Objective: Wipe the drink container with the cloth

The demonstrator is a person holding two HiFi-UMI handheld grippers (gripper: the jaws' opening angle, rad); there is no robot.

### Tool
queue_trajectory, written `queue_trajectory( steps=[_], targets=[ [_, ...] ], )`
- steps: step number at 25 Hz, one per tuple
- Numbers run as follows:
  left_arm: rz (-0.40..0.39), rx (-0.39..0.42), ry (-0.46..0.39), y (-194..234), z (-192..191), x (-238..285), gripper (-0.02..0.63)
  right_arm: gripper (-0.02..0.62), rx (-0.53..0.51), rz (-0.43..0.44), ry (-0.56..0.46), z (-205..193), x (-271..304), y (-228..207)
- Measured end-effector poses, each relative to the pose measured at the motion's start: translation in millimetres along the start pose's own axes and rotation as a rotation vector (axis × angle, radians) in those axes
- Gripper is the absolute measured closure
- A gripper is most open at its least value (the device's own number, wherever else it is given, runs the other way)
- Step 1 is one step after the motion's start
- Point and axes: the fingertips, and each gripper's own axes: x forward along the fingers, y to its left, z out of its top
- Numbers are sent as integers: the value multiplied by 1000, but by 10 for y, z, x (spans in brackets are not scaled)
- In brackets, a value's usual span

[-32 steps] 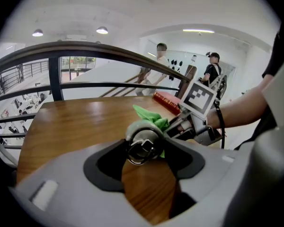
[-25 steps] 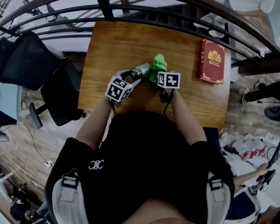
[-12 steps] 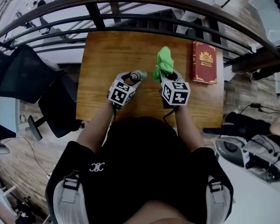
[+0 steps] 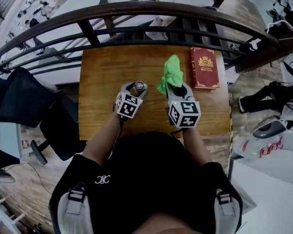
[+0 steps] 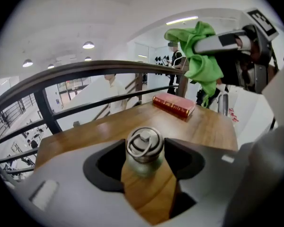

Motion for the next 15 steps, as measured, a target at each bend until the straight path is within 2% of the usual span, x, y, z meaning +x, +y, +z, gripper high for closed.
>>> queue_trajectory(
  steps=[8,13,15],
  targets=[
    [32,53,-72,78,190,-127,299,502,-5,-4,-42,161,-74,82],
    [89,39,-211,212,581,-456,305,502,-35,-8,-101,355,-89,179],
    [104,6,-273,285,745,-644,334,502,-44,-11,-120,405,-108,237]
  ],
)
